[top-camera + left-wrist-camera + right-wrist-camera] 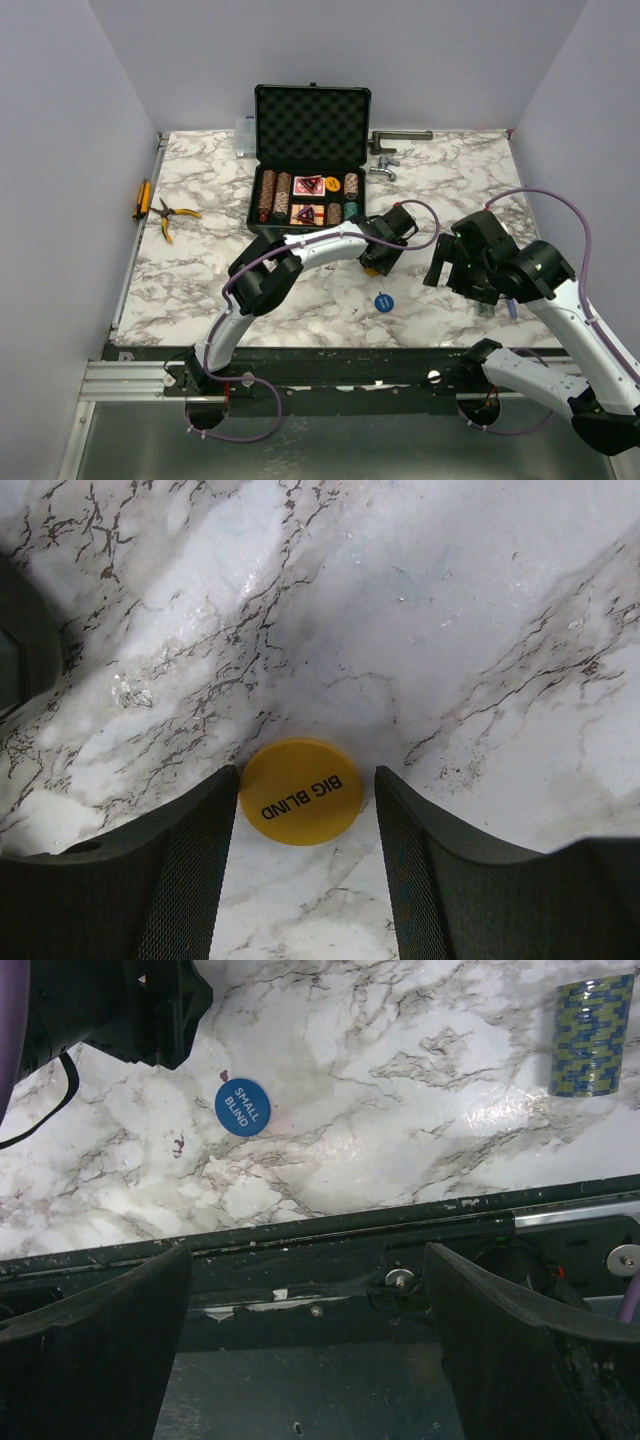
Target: Pack up texas hold em set
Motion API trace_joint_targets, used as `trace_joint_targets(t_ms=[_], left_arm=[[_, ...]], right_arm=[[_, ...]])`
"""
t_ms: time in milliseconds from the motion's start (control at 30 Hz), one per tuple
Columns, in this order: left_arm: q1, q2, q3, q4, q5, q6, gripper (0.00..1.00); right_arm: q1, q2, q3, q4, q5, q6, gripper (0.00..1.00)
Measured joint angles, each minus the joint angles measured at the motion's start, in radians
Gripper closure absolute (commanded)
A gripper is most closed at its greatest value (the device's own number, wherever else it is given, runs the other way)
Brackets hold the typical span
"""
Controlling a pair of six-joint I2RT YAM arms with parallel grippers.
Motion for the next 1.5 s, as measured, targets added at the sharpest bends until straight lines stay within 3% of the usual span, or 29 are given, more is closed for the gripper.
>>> trace_joint_targets(t_ms=[467,1000,1500], left_arm=[[-0.01,-0.002,-0.003,-0.009,-0.063,-0.105,0.35],[-0.021,-0.004,-0.003,-0.031,-0.089,-0.148,0.65],[-0.021,-0.018,-0.026,-0.029,-0.089,-0.155,0.72]], right_arm=[[0.0,0.0,0.0,0.001,0.0,0.002,0.0],[0.0,0.002,0.0,0.001,0.0,0.011,0.0],[0.0,0.084,0.123,0.002,0.053,-0.002,0.0]])
